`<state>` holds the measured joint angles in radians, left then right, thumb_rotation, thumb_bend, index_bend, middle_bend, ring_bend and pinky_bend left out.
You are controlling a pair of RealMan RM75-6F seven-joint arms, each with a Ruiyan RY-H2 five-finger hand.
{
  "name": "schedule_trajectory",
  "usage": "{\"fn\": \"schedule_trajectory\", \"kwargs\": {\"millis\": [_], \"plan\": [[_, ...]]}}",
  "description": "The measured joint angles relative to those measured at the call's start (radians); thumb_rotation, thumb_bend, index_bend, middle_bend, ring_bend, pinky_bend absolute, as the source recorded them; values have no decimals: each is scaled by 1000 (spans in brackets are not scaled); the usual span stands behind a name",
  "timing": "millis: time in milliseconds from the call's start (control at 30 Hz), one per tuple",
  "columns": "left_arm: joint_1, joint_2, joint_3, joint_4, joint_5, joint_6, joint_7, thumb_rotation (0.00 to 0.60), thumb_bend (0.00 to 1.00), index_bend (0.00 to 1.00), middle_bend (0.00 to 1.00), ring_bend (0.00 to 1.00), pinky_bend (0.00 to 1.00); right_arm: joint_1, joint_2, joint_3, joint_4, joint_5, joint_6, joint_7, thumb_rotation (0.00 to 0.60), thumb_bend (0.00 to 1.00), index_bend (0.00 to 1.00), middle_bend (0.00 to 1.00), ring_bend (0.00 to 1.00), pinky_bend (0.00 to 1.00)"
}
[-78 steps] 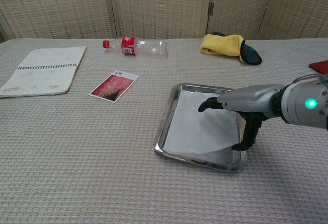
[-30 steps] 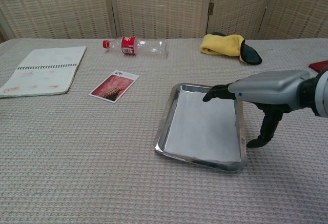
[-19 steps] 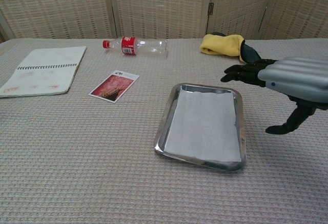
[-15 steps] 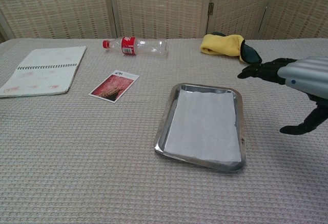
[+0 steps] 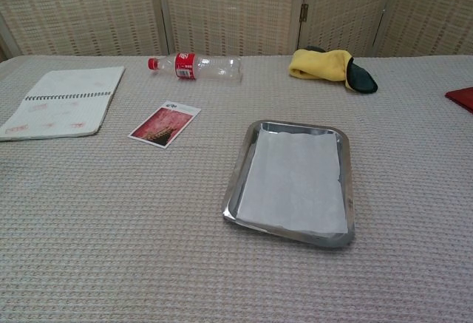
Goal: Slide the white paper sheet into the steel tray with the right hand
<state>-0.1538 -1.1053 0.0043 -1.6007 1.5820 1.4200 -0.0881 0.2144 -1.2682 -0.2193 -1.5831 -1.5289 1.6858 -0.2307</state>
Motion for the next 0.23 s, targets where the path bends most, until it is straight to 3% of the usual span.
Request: {"fn": "schedule_trajectory", "kwargs": {"millis": [233], "plan": [[5, -13, 9, -2, 20, 16, 30, 600, 422, 0, 0, 0, 0, -28, 46, 19, -29, -28, -16, 40, 600, 271, 0, 0, 0, 0]]}}
